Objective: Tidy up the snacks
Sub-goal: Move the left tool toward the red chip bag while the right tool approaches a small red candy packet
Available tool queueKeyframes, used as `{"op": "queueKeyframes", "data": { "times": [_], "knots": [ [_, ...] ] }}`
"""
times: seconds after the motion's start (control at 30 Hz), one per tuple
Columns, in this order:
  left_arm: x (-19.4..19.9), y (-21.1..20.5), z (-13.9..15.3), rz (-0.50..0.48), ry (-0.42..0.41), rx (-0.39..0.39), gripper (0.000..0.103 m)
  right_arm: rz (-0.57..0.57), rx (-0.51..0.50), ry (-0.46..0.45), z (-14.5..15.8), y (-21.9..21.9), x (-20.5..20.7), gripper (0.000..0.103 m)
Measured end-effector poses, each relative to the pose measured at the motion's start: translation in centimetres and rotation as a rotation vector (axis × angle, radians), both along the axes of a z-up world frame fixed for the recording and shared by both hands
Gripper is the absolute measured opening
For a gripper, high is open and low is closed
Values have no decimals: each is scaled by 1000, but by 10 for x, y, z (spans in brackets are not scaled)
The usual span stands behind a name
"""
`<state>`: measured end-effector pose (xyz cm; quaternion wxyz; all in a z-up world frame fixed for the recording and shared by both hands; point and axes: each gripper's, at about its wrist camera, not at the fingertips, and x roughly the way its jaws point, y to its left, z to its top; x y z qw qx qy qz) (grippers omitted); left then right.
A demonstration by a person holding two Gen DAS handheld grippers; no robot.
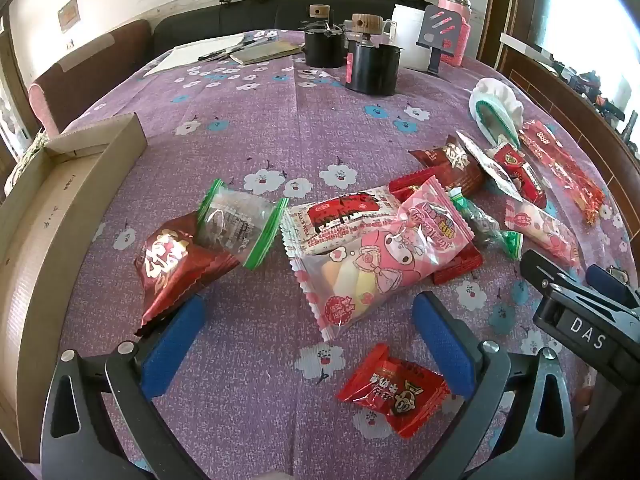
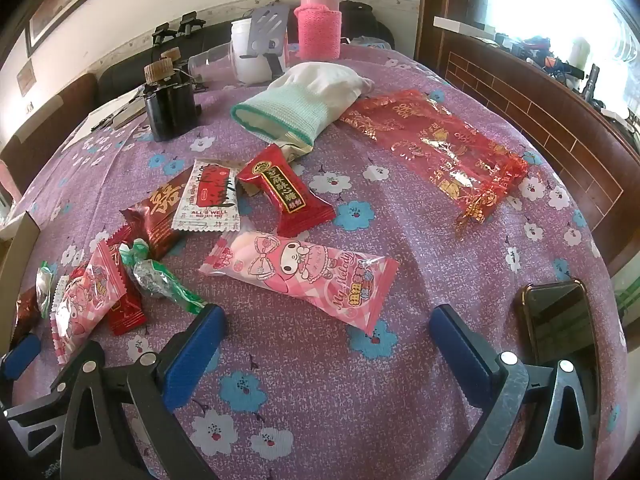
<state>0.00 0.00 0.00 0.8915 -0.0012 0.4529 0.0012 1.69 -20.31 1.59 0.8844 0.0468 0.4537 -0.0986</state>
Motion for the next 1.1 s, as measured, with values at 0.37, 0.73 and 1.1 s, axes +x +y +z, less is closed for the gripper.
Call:
{"op": "queueKeyframes", "data": {
  "times": [0.37, 0.73, 1.1],
  "knots": [
    [-14, 5, 2, -114, 71, -3, 103, 0, 0, 0, 0, 0, 0, 103],
    [-52, 0, 6, -178, 86, 6, 103, 19, 5, 22, 1, 0, 0, 103],
    [-83, 58, 55, -180, -24, -213, 103, 70, 2, 78, 3, 2, -7, 103]
  ]
}}
